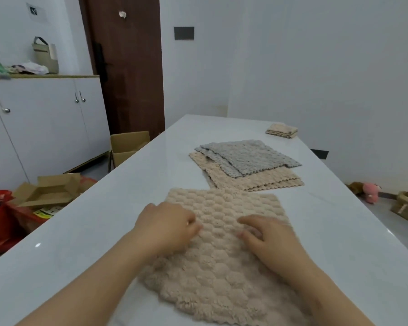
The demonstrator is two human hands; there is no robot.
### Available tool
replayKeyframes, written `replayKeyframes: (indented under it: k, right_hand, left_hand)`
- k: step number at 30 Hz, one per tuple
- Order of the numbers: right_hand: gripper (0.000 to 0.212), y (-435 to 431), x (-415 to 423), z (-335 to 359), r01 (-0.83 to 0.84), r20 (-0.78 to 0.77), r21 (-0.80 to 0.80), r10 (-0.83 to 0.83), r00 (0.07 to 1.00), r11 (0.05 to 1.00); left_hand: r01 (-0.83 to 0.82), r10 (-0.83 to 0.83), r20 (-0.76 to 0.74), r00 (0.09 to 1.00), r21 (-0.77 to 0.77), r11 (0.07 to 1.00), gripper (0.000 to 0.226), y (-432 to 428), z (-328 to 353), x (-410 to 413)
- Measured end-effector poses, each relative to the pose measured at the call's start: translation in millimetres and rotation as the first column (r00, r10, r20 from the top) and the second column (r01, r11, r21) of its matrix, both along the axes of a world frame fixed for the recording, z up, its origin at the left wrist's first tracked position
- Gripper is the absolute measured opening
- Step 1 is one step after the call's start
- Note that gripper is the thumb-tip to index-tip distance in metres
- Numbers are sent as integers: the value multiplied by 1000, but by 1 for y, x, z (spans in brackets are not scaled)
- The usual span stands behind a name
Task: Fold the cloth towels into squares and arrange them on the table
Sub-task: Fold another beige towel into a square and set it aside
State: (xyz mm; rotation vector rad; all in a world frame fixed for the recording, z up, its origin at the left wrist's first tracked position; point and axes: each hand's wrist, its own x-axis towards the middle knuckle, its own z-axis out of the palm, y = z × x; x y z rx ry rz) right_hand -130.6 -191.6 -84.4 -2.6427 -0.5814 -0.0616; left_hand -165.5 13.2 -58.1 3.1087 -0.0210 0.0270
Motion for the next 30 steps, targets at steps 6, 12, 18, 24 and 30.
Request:
replayKeyframes:
  k: [6,12,18,24,30]
  right_hand:
    - [51,2,36,-2,185,-24,-171,-192,981,968]
    - [38,1,62,-2,290,-35,4,-289,957,957]
    - [41,2,100,-14,479,72,-118,-474,878,870]
    - [26,3,119,-13,471,207,120,-486,849,874]
    - [20,4,145,2,381,387,355,-505,772,854]
  left_hand:
    - [-13,6,-37,999,-186,982,63,-9,-36,44]
    - [-84,137,144,980,-326,942,43,14,-39,65]
    - [-345,397,177,901,-266,900,38,41,-49,105]
    - [-175,423,302,854,-600,781,19,53,-51,122]
    - [-61,417,431,800,-634,771,15,56,-32,157]
